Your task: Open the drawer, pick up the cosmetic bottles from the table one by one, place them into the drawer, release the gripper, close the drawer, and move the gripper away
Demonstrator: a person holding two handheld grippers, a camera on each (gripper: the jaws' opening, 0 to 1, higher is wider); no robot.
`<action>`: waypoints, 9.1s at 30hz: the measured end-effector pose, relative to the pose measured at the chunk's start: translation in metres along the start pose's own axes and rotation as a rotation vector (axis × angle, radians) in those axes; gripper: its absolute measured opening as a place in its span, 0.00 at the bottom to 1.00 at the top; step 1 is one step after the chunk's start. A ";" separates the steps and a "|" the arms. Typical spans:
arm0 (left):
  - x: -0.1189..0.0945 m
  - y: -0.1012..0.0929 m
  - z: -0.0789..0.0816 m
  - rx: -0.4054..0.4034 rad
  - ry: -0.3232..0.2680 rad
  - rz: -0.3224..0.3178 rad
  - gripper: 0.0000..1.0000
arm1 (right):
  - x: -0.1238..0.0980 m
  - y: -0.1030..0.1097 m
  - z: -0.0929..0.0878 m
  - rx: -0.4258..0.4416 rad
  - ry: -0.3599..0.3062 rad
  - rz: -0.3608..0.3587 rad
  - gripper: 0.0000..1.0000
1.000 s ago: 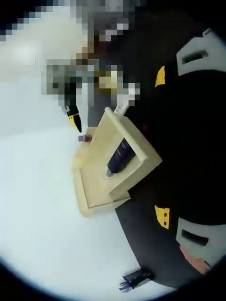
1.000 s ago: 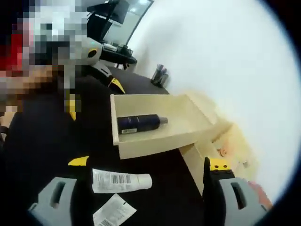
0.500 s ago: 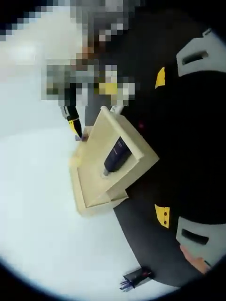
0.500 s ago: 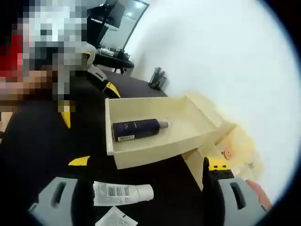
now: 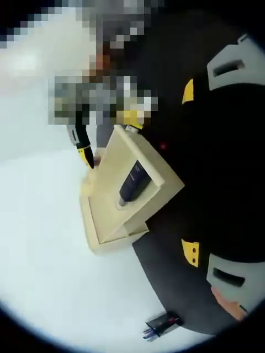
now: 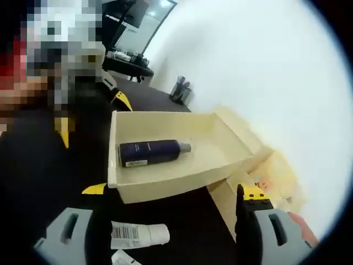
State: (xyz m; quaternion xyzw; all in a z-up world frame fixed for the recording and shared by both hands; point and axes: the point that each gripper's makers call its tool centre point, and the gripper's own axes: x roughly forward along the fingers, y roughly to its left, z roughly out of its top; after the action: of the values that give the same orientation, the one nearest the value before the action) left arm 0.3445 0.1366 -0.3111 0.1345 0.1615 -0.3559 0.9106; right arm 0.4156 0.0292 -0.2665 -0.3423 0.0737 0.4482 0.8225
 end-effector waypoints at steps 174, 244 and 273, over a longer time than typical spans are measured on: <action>0.002 0.008 -0.005 0.060 0.039 0.037 0.84 | 0.068 -0.168 -0.005 0.290 -0.055 -0.324 0.76; 0.008 -0.001 -0.002 -0.040 -0.018 -0.007 0.80 | -0.123 -0.042 -0.018 0.201 -0.109 -0.035 0.78; 0.017 -0.010 0.001 -0.093 -0.049 -0.057 0.82 | -0.171 0.018 -0.091 0.395 -0.128 0.022 0.86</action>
State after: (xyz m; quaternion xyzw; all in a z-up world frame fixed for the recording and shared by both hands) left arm 0.3490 0.1190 -0.3183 0.0785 0.1595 -0.3769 0.9090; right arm 0.3172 -0.1389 -0.2706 -0.1443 0.1114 0.4548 0.8717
